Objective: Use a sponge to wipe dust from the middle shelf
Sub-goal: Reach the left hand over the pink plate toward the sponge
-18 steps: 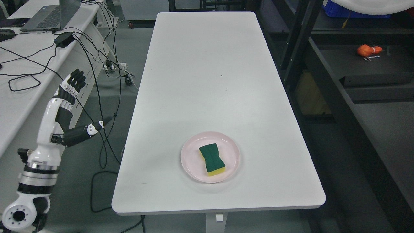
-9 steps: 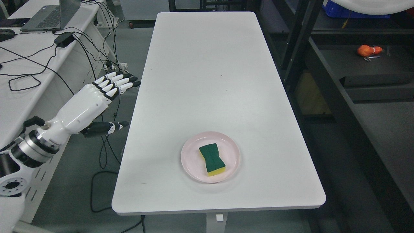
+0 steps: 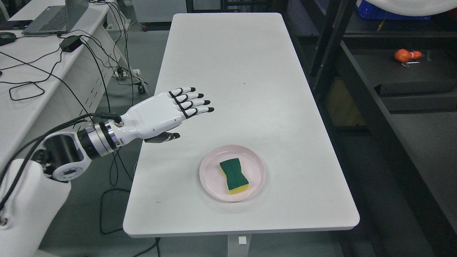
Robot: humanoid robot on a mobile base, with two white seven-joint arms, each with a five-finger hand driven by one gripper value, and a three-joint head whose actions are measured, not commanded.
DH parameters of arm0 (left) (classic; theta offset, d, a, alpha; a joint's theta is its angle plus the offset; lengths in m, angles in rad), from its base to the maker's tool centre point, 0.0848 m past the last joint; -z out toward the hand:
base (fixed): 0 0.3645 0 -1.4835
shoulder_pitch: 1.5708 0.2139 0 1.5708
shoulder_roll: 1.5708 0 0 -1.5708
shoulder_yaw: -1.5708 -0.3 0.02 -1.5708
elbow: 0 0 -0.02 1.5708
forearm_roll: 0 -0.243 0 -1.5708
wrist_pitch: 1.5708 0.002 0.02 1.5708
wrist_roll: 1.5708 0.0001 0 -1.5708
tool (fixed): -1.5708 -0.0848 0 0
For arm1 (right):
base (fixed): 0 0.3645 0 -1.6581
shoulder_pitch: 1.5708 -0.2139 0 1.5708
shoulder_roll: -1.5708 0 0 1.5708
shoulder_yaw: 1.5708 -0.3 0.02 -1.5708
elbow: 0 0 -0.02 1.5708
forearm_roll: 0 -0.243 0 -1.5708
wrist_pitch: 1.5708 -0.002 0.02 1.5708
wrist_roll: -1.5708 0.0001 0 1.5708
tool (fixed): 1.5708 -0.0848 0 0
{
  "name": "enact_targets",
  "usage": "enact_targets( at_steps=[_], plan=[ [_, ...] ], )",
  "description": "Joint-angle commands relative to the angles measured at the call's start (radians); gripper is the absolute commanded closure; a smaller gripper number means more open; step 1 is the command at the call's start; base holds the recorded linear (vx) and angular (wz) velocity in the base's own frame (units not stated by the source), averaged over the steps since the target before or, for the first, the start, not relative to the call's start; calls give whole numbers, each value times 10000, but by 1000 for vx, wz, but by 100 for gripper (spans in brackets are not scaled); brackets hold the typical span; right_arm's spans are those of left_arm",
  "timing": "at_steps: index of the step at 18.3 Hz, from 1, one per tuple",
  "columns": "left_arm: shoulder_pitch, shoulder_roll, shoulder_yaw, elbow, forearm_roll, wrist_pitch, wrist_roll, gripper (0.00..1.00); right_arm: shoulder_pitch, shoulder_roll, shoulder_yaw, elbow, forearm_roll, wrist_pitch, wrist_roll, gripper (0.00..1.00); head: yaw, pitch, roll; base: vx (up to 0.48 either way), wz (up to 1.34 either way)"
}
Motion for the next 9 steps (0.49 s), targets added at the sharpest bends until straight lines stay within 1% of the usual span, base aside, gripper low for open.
enact_targets(
  at_steps=[1, 4, 7, 9],
  plan=[
    [-475, -1601, -3544, 1068, -754, 16, 332, 6, -1, -175, 0, -175, 0, 729, -2, 0, 0, 0, 0, 0, 0],
    [-505, -1985, -3560, 2004, -1150, 16, 333, 8, -1, -175, 0, -175, 0, 729, -2, 0, 0, 0, 0, 0, 0],
    [-475, -2125, -4064, 2068, -1444, 16, 333, 8, -1, -175, 0, -175, 0, 729, -2, 0, 0, 0, 0, 0, 0],
    [-459, -2140, -4036, 2083, -1764, 47, 318, 8, -1, -175, 0, -175, 0, 729, -2, 0, 0, 0, 0, 0, 0]
  ],
)
